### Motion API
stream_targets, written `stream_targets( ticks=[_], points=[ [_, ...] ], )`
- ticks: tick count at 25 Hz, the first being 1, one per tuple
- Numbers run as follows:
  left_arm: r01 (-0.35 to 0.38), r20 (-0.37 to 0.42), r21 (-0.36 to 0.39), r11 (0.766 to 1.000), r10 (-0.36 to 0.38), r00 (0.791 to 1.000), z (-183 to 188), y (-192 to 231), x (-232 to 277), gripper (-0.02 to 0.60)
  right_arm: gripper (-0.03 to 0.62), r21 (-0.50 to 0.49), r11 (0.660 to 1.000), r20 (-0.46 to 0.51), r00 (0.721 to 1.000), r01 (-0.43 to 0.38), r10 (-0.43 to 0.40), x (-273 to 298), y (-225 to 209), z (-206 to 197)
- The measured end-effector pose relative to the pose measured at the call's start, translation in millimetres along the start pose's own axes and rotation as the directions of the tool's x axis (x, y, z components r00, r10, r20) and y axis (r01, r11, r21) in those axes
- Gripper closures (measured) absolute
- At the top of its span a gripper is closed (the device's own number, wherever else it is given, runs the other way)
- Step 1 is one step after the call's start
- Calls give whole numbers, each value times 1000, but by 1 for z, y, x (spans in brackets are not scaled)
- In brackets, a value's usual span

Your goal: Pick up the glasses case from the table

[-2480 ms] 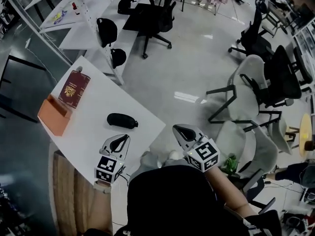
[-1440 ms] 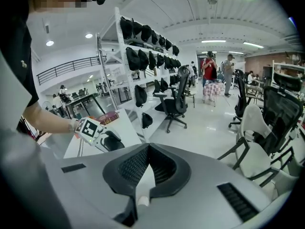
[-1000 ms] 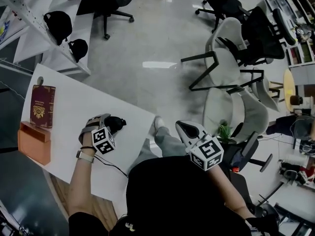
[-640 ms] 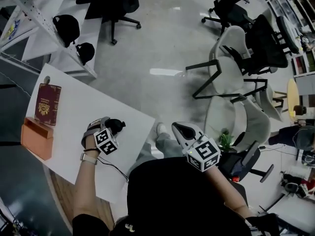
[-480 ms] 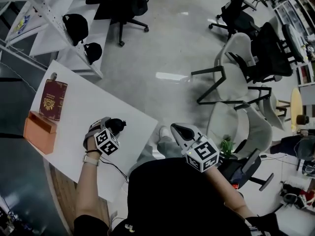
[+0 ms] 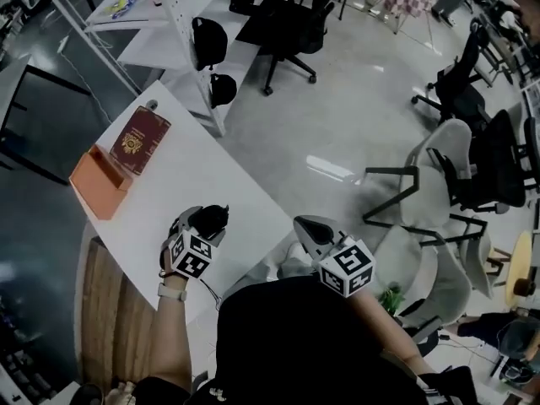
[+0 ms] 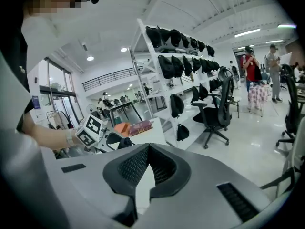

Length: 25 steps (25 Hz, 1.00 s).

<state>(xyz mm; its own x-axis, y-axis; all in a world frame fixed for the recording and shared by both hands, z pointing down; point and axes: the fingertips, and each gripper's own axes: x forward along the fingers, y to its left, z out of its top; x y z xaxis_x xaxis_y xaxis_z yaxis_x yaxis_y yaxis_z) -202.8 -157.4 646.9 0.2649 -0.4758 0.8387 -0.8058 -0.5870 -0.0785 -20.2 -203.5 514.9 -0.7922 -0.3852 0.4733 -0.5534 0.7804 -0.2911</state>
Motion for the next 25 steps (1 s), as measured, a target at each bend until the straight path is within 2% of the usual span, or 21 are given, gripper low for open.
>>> stream_targets(
  ticks=[3, 6, 10, 14, 18, 25],
  points=[
    [-85, 41, -110, 990, 90, 995, -3, 2, -31, 236, 568, -55, 995, -12, 997, -78, 77, 13, 14, 10],
    [-140, 90, -212, 967, 162, 983, -3, -4, -61, 236, 568, -96, 984, -24, 989, -150, 149, 24, 29, 19],
    [-190, 158, -362, 913, 260, 953, -1, -9, -102, 236, 568, -147, 960, -41, 971, -240, 236, 35, 51, 29],
    [-257, 191, -443, 859, 370, 909, -6, -9, -135, 236, 568, -201, 923, -62, 945, -327, 321, 44, 75, 40],
    [-284, 222, -543, 790, 461, 859, -16, -12, -164, 236, 568, -249, 883, -76, 917, -398, 392, 51, 98, 50],
    [-270, 322, -656, 705, 585, 745, -18, -19, -213, 236, 568, -302, 824, -94, 875, -480, 475, 57, 133, 61]
  ],
)
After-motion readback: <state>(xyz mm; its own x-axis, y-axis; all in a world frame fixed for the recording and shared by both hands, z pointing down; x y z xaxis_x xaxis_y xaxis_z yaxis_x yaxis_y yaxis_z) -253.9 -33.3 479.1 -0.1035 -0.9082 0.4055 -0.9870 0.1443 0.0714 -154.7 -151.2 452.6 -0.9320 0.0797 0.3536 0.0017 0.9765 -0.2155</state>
